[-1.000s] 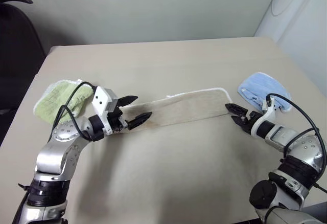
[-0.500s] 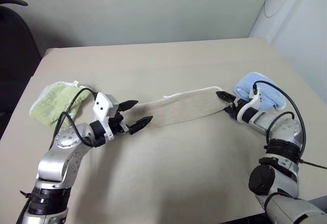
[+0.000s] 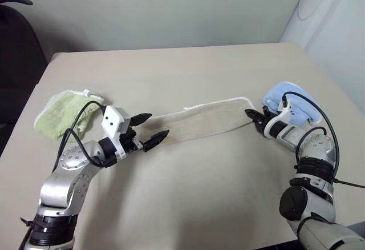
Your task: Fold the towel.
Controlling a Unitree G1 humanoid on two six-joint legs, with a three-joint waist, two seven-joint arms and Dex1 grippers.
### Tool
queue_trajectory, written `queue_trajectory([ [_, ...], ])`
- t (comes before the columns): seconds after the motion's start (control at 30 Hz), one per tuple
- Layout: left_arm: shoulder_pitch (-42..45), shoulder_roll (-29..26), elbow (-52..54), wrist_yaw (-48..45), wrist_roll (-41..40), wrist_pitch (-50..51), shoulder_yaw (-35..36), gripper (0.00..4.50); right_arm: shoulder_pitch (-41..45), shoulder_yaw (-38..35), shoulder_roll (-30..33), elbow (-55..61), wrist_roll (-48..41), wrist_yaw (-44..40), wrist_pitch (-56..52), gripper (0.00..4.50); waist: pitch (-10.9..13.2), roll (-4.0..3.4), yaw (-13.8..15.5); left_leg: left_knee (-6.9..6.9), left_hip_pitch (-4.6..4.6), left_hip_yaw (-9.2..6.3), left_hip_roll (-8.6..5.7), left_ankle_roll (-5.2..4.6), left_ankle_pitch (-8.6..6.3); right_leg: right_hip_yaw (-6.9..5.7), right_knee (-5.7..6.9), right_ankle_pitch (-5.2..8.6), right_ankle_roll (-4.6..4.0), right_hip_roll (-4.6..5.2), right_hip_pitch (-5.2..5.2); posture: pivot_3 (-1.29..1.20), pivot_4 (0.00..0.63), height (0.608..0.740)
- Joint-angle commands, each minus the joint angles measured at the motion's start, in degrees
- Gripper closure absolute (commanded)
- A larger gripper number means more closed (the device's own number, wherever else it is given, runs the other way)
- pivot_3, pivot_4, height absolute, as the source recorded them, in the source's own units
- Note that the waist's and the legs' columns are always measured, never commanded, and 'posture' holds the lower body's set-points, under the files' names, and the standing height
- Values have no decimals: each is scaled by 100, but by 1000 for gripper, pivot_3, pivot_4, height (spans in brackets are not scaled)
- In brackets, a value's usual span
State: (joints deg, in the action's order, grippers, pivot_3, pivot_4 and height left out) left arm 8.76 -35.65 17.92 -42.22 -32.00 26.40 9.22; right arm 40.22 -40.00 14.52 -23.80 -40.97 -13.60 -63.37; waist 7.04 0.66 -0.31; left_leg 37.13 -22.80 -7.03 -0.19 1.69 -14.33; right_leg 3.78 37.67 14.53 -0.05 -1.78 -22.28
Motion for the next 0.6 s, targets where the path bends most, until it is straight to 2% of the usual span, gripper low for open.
queue_trajectory([
  [0.03,103,-9,157,0,-30,-83,119,0,-142,-171,391,240,-134,167,-23,4469,0,0,49,3,0,0,-1,-4,-2,0,0,-1,1,0,1,0,150,740],
  [0.17,130,-4,129,-7,-21,-95,107,0,-205,-9,979,570,-224,-95,-74,4469,5,-7,201,6,-11,-6,-9,-12,-6,-2,1,-3,5,7,-3,0,150,740],
  [0.3,168,34,96,-2,8,-116,61,0,-198,727,1834,1030,35,-808,229,4469,13,-23,188,-3,-18,1,-8,1,1,-1,4,-2,4,7,-17,0,150,740],
  [0.4,198,56,62,-8,34,-133,29,0,-164,1405,2358,1328,288,-1382,597,4469,13,-24,162,-12,-16,1,-6,5,3,-1,4,-2,4,5,-19,0,150,740],
  [0.6,267,125,32,16,80,-148,-45,0,-494,3122,2917,2528,888,-2596,1368,4469,14,-25,96,-10,-16,4,-4,5,3,0,1,0,6,2,-19,0,150,740],
])
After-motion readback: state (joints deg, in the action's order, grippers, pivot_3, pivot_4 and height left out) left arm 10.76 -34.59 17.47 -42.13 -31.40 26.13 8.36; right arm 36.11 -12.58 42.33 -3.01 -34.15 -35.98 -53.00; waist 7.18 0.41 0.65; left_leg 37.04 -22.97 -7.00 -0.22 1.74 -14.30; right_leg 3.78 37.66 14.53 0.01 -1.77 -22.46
